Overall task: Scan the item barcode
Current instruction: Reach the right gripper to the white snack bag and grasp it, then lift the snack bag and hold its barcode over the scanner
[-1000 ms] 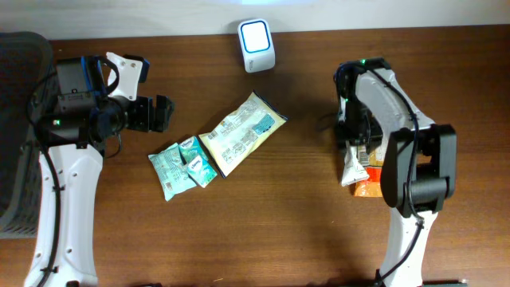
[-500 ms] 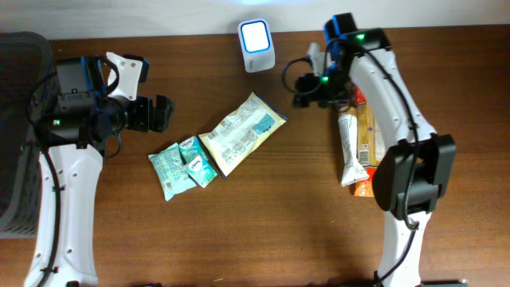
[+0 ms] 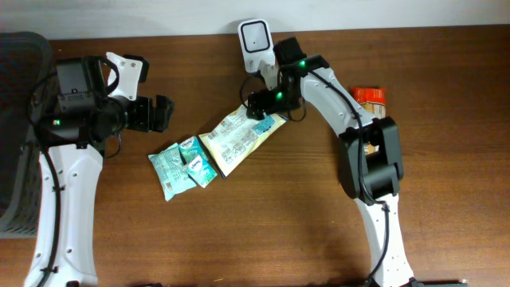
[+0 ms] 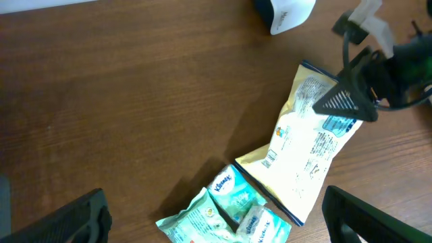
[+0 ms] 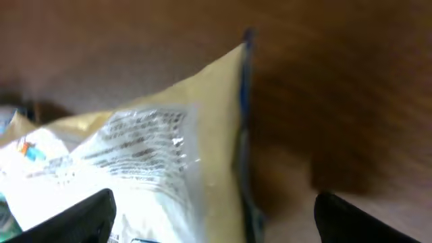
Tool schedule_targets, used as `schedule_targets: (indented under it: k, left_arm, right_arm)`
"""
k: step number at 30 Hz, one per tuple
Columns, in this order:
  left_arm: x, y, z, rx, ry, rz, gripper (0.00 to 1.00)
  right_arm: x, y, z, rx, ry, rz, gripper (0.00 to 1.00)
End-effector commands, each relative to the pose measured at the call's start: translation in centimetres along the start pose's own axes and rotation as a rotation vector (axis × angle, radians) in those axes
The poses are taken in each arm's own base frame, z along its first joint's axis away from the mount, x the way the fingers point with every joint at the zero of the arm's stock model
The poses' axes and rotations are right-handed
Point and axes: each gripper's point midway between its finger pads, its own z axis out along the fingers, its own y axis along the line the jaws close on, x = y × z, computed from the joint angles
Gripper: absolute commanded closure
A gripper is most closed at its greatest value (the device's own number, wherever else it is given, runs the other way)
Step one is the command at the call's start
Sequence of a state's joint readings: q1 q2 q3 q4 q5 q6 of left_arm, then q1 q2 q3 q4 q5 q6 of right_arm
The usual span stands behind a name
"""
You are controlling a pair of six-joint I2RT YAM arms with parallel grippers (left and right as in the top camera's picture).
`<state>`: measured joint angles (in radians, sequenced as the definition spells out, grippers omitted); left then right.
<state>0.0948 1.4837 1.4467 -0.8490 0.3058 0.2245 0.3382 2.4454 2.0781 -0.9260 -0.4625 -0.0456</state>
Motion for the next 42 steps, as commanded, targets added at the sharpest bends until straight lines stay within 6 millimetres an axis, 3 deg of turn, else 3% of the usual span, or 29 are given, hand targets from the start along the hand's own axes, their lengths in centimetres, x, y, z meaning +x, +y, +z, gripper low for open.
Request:
schedule_targets:
  k: [1,2,3,4,8,9,10,13,15,18,20,21,22,25,28,30,31,33,36,42]
  left_arm:
    - [-0.7,0.0,-0.8,-0.007,-0.025,0.023,0.01]
    - [-0.7,0.0,-0.8,-0.007,-0.025,0.023,0.01]
    - [-0.7,0.0,-0.8,-0.007,-0.025,0.023,0.01]
    - [-0.7,0.0,-0.8,-0.007,-0.025,0.023,0.01]
    - [-0.7,0.0,-0.8,-0.007,-0.025,0.023,0.01]
    - [-0.7,0.0,-0.8,-0.007,-0.025,0.023,0.01]
    - [-0.7,0.0,-0.8,-0.007,-0.025,0.023,0.01]
    - [-0.7,0.0,-0.8,-0.007,-0.025,0.023,0.01]
    - [-0.7,0.0,-0.8,-0.007,-0.025,0.023,0.01]
    - [-0.7,0.0,-0.8,-0.007,-0.025,0.023,0.01]
    - [-0.7,0.0,-0.8,-0.007,-0.025,0.023,0.01]
    - [-0.7,0.0,-0.8,-0.007,-0.025,0.023,0.01]
    - [-0.7,0.0,-0.8,-0.007,-0.025,0.023,0.01]
    - [-0.7,0.0,-0.8,-0.007,-0.025,0.023,0.01]
    - [-0.7,0.0,-0.8,-0.007,-0.025,0.023,0.01]
    - [-0.7,0.0,-0.8,-0.007,-0.025,0.023,0.01]
    - [-0.7,0.0,-0.8,-0.007,-0.025,0.023,0.01]
    - [-0.7,0.0,-0.8,-0.006,-0.026,0.023,0.01]
    - [-0.7,0.0,-0.8,-0.007,-0.025,0.023,0.01]
    - [-0.7,0.0,-0.8,-0.007,-0.025,0.023,0.01]
  right_arm:
    - [2.4,1.4,0.0,-0.063,0.094,0.018,0.44]
    - [4.0,1.0,-0.2,-0.037,0.159,0.050,0.73]
    - [5.0,0.7,-0.5,-0.023,0.200,0.072,0.88]
    - [6.2,0.4,-0.8,-0.009,0.246,0.096,0.95]
    - [8.0,0.4,-1.7,-0.011,0.321,0.145,0.94]
    - [7.8,0.3,-1.9,-0.010,0.313,0.145,0.84]
    - [7.5,0.1,-2.1,-0.009,0.302,0.146,0.68]
    - [5.8,-0.4,-3.1,-0.015,0.242,0.142,0.08]
    - [4.7,0.1,-2.9,-0.057,0.199,0.129,0.01]
    - [3.2,1.7,-1.8,-0.091,0.144,0.069,0.01]
    - [3.3,3.2,-0.5,-0.097,0.147,0.031,0.01]
    - [3.9,3.6,1.1,-0.079,0.166,0.022,0.01]
    - [4.7,3.2,2.4,-0.039,0.193,0.056,0.01]
    - [7.8,3.5,5.3,-0.047,0.301,0.172,0.19]
    - [8.3,3.3,5.7,-0.046,0.318,0.273,0.65]
    - [8.2,3.3,5.7,-0.047,0.311,0.269,0.91]
    - [8.1,3.3,5.8,-0.047,0.309,0.268,0.96]
    - [8.0,3.5,5.6,-0.064,0.306,0.253,0.96]
    - [6.4,5.2,2.4,-0.206,0.252,0.186,0.96]
    - [2.8,7.7,-10.7,-0.360,0.036,0.097,0.96]
